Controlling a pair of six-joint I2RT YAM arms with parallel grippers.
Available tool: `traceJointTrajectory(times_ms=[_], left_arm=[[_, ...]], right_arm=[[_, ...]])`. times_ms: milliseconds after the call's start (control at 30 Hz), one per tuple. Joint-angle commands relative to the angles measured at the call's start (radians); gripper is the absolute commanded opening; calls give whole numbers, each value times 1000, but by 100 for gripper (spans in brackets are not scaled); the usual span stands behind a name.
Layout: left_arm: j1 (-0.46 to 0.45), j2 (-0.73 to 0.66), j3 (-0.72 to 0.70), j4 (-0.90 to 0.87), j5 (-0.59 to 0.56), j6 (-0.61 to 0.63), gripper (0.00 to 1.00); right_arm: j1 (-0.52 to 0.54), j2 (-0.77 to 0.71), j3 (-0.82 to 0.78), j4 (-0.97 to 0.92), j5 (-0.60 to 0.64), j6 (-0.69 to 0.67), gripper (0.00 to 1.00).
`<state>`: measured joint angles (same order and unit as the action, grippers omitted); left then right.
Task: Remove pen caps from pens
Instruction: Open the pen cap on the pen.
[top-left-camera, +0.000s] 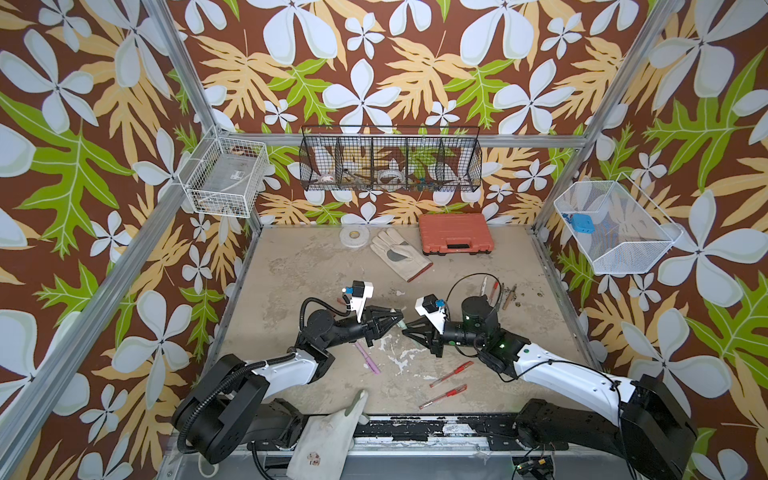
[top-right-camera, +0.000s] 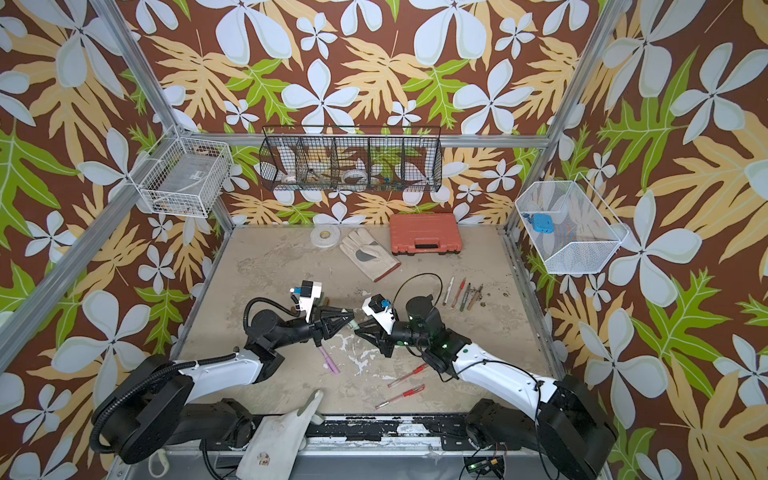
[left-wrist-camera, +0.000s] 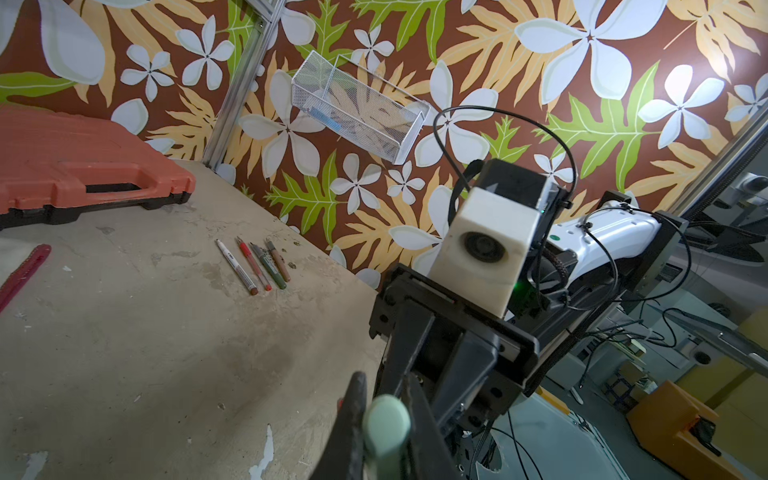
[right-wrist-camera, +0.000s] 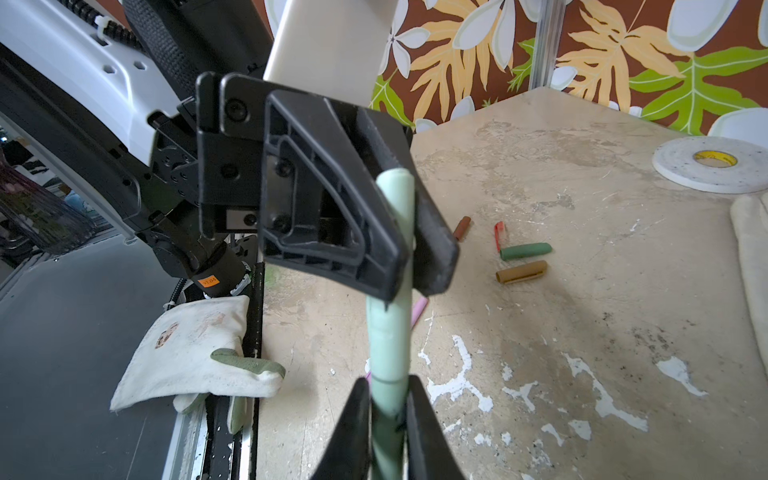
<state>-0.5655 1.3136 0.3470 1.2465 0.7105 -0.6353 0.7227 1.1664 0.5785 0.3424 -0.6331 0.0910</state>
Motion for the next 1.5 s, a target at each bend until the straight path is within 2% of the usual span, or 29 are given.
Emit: traceJointTrajectory(times_ms=[0, 67, 233, 433, 533, 600, 700, 833, 933, 1100, 1367, 1467], left_arm=[[-1, -5, 3, 66, 8, -11, 0], [-1, -2, 3, 66, 7, -14, 0], [-6, 23, 12, 68, 9, -20, 23], [-28, 37, 14, 66, -13, -7, 27], [-33, 41, 17, 64, -13, -4, 26], [-33, 46, 18, 64, -13, -5, 22], [-34, 50, 20, 64, -10, -7, 15], [-34, 46, 20, 65, -11, -9, 0], [-34, 37, 16, 57, -29, -12, 0], [-34, 2, 19, -29, -122, -20, 0], [-34, -46, 12, -93, -216, -37, 0], [-33, -67, 6, -94, -222, -35, 0]], right_arm=[[2, 6, 10, 30, -49, 0, 8], [1, 5, 9, 31, -49, 0, 2], [2, -2, -8, 67, -40, 18, 0], [2, -5, -27, 109, -22, 45, 0], [3, -9, -32, 119, -13, 49, 0], [3, -10, -32, 116, -11, 49, 0], [2, -11, -33, 116, -5, 50, 0], [3, -16, -34, 117, 8, 47, 0], [2, -13, -35, 109, 31, 39, 0], [13, 9, -13, 58, 103, 8, 0], [159, 3, 3, -3, 451, -91, 0], [162, 4, -5, 9, 400, -87, 0]])
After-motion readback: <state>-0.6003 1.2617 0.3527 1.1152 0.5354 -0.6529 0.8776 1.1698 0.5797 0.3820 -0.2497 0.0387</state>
